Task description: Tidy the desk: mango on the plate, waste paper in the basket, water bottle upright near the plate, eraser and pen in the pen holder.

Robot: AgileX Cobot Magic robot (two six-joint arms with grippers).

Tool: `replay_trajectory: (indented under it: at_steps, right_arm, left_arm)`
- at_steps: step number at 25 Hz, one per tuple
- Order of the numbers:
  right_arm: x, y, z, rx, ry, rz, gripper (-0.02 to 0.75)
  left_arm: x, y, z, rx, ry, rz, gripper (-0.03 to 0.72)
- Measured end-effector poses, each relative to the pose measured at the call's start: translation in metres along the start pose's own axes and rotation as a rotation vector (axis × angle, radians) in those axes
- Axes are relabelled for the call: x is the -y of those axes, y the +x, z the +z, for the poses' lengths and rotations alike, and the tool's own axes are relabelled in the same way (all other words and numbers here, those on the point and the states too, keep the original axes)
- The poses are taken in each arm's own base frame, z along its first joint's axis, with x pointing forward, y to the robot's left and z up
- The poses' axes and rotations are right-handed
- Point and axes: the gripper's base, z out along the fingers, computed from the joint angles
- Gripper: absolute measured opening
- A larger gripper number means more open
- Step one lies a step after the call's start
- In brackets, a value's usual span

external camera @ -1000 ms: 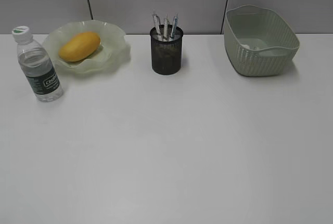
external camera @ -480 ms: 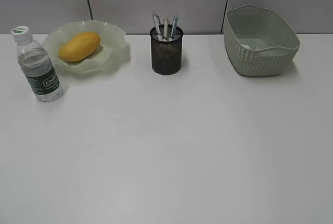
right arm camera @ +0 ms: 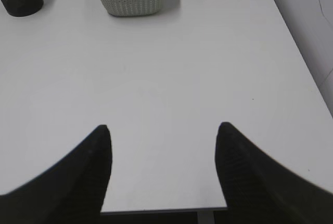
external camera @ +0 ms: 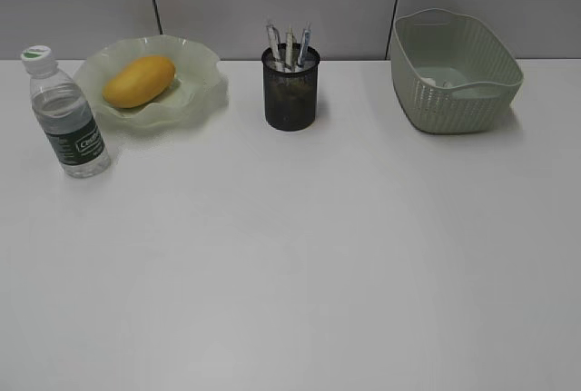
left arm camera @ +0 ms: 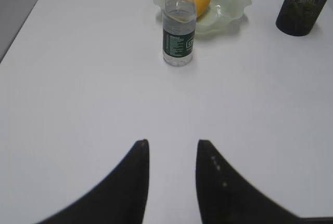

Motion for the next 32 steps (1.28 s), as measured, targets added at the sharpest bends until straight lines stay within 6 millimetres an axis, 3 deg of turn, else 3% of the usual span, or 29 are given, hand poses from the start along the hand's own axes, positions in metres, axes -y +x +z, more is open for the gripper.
replay_trajectory:
  at_steps: [32]
  right_arm:
    - [-0.0003,-0.0001,0.0000,0.001,-0.003,0.001,0.498]
  left_arm:
    - [0.0006,0.0000,0.0000,0.000,0.007,0.012,0.239]
